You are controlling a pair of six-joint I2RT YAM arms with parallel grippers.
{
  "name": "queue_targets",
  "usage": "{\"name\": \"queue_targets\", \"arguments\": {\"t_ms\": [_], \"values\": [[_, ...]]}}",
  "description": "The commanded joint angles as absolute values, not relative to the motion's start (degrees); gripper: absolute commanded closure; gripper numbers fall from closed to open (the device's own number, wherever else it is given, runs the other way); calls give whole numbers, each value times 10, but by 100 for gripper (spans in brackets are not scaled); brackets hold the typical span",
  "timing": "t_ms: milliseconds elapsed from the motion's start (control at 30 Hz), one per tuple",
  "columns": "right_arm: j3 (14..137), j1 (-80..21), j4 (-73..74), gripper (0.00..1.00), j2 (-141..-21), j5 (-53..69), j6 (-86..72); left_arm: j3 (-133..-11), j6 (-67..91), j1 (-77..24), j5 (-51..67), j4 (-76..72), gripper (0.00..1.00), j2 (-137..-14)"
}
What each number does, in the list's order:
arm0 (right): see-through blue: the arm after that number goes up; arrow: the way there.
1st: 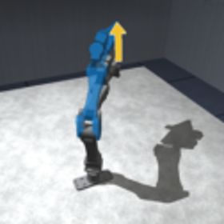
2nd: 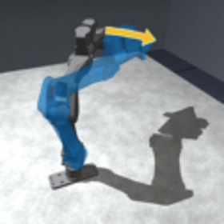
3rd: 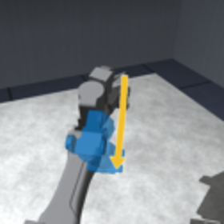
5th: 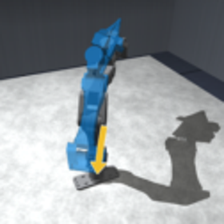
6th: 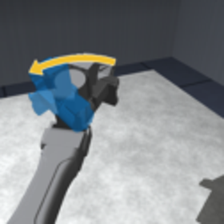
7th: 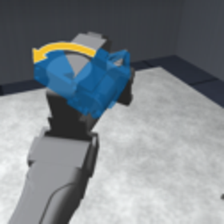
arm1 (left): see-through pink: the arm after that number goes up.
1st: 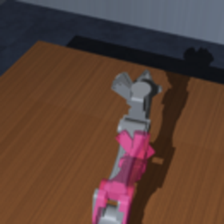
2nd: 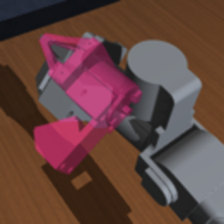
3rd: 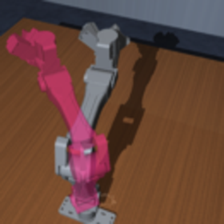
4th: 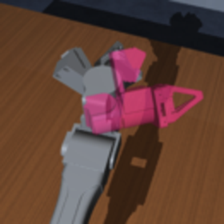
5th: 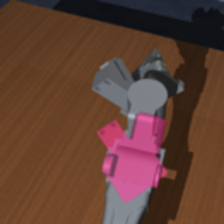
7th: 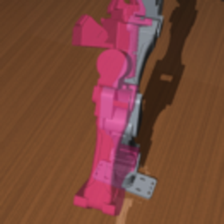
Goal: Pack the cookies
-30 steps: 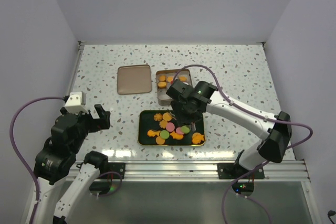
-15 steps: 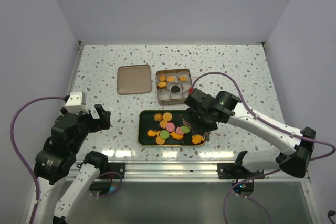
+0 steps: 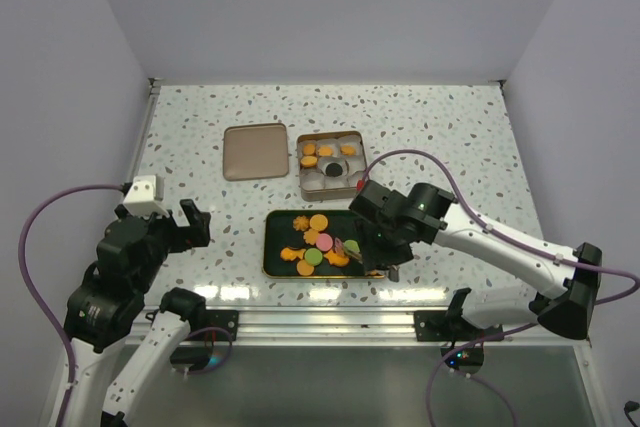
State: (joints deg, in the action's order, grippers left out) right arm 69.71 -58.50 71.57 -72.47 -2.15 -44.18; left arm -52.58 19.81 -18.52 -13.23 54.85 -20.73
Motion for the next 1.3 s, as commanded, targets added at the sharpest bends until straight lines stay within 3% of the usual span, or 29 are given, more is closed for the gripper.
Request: {"name": "queue_targets", "arguments": {"t_ms": [0, 400, 1000, 1267], "values": [[689, -590, 716, 46, -712, -12, -454, -523, 184, -189, -132, 519, 0, -200], [644, -592, 702, 47, -706, -18, -460, -523, 184, -189, -134, 519, 0, -195], [680, -592, 699, 59, -722, -37, -456, -522, 183, -189, -132, 519, 0, -203], [725, -592, 724, 55, -741, -65, -452, -522, 183, -189, -131, 518, 0, -202]]}}
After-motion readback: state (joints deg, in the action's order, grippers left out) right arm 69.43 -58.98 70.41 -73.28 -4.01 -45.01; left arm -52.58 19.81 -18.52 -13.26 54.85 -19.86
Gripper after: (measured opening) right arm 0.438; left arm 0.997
